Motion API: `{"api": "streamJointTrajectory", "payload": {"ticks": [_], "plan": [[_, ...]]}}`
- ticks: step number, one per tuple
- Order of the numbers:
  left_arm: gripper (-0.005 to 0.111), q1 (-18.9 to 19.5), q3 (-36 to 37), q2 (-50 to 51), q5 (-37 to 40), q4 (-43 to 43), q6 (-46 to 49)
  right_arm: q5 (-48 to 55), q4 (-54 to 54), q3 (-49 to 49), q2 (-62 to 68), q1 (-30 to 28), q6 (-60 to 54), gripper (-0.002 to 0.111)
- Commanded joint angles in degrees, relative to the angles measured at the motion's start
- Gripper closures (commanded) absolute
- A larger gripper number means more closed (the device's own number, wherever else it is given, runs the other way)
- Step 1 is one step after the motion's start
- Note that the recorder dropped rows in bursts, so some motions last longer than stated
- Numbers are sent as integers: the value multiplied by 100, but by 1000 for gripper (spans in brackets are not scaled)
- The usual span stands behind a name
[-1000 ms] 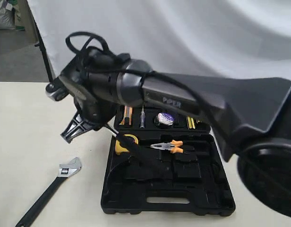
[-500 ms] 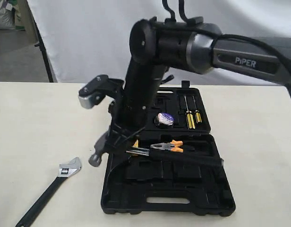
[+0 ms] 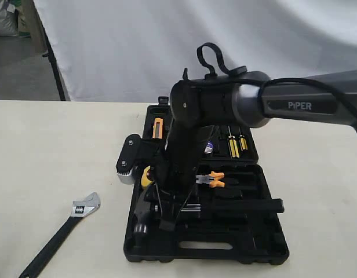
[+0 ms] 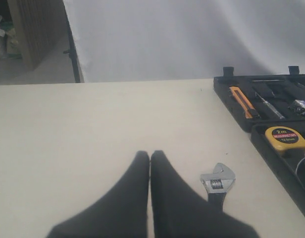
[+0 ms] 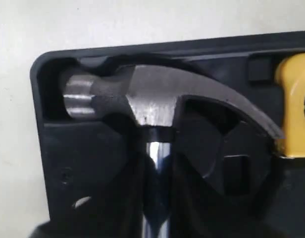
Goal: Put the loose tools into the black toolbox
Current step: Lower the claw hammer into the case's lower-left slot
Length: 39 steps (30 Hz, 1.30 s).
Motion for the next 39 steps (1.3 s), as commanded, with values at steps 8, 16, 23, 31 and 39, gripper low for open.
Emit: {"api": "streamJointTrajectory", "payload": {"ticks": [8,16,23,31,39], "plan": [[106,20,18,-18,5,-19,-44,199,185,5,207,22,-651,109],[106,20,18,-18,5,-19,-44,23,105,5,494,39,-1027,109],[106,20,18,-18,5,-19,-44,-132,79,5,596,39,-1017,109],[106,20,18,-18,5,-19,-44,-194,-74,5,596,39,-526,95],[106,20,18,-18,5,-19,-44,65,-49,-18,523,39,-233,37]]}}
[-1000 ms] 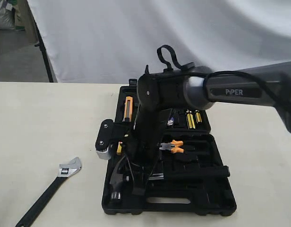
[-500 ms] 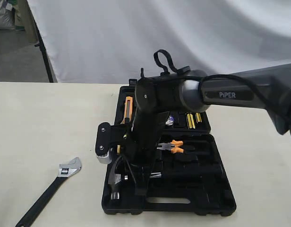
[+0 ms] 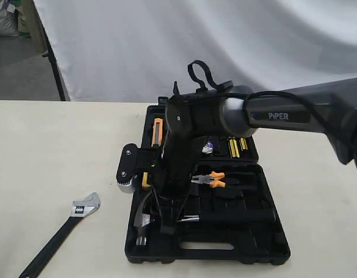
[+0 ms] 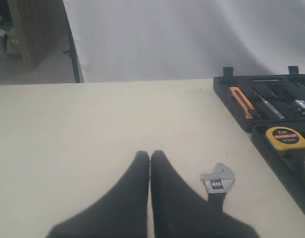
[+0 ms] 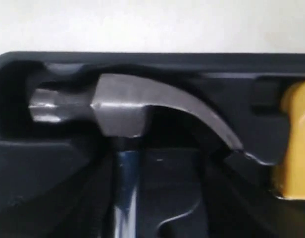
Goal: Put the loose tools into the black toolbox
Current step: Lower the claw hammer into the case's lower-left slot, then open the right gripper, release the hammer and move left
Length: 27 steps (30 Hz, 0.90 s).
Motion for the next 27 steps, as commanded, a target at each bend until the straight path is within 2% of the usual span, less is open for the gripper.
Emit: {"api": "streamJointTrajectory", "payload": {"ticks": [1,6,9,12,20,27], "plan": [[106,20,18,-18,5,-19,-44,479,-44,9,43,-4,200,33],[106,20,18,-18,5,-19,-44,842,-33,-416,-283,-4,272,35],[106,20,18,-18,5,-19,-44,816,29,-582,-512,-4,300,43],[106,20,18,-18,5,-19,-44,683,29,-582,-643,-4,451,56],[106,20,18,-18,5,-19,-44,927,217,-582,-265,20,519,107],[106,20,18,-18,5,-19,-44,1037,-575,-582,-671,-67,1213,109]]}}
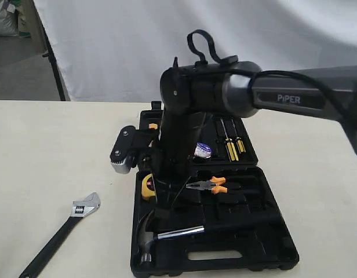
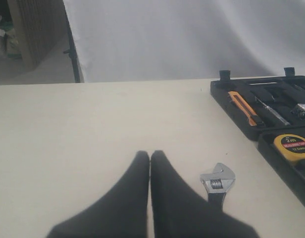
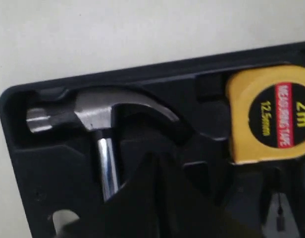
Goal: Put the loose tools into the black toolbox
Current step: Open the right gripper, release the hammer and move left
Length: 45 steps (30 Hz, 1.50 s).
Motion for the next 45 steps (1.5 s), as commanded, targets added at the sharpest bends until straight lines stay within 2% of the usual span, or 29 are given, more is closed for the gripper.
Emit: {"api": "streamJointTrajectory", "payload": {"ticks": [1,5,7,8,17,21,24,27,31,38,45], "plan": [[106,20,18,-18,5,-19,-44,143,-415,1,-516,-119,422,109],[106,20,18,-18,5,-19,-44,384,-392,30,-724,-214,452,109],[106,20,18,-18,5,-19,-44,151,-437,416,-749,-214,464,109],[106,20,18,-18,5,-19,-44,-241,-535,836,-721,-214,401,109],[106,20,18,-18,5,-19,-44,-1974,-599,2430,-525,-214,376,109],[106,20,18,-18,5,-19,-44,-1936,-873,2387,-503,-214,765,109],[106,20,18,-18,5,-19,-44,-1397,-1048,1888,-884,-214,1183,109],[106,20,18,-18,5,-19,-44,-1379,-1009,1745,-1280,-214,1269,109],[106,20,18,-18,5,-33,-44,-1339,-1018,2178,-1664,-161,1269,109],[106,20,18,-18,5,-33,-44,-2285,-1026,3138,-1199,-70,1346,109],[106,20,18,-18,5,-22,-44,-2179,-1058,3008,-866,-31,1362,109]]}}
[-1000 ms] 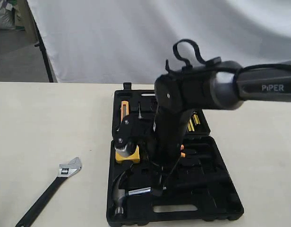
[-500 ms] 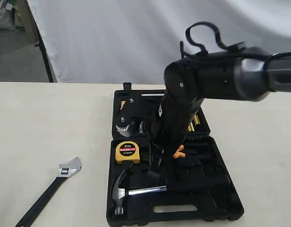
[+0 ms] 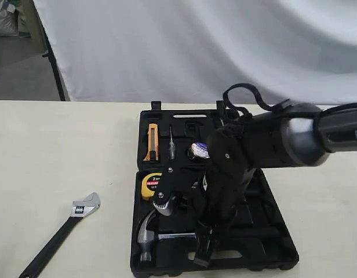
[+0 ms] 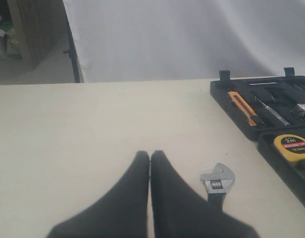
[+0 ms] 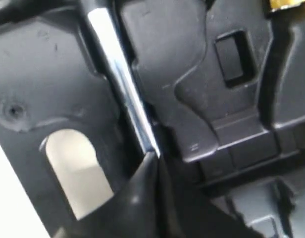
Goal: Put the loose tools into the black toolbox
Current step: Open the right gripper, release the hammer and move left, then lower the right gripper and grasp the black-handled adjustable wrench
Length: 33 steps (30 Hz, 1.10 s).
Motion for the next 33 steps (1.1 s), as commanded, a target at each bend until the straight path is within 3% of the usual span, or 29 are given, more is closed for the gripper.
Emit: {"api": "streamJointTrajectory", "payload": {"ticks": [1,8,12,15,21,24,28,31,33], "plan": [[106,20,18,-18,5,-22,-44,93,-46,-73,186,51,14,109],[106,20,18,-18,5,-22,-44,23,782,-715,-449,51,25,109],[106,20,18,-18,5,-22,-44,-63,2167,-1008,-489,209,-1100,109],[106,20,18,-18,5,-22,-44,-651,2583,-1044,-304,584,-1743,109],[106,20,18,-18,5,-22,-44,-2432,2521,-1194,336,1168,-693,109],[106,20,18,-18,5,-22,-44,-2265,2521,-1684,716,1167,222,109],[106,20,18,-18,5,-22,-44,-1707,2508,-2356,1251,1180,388,108],[106,20,18,-18,5,-22,-44,-1471,2492,-2831,1628,1244,535,94],[106,20,18,-18,5,-22,-44,-1282,2359,-3158,1848,1274,716,76]]}}
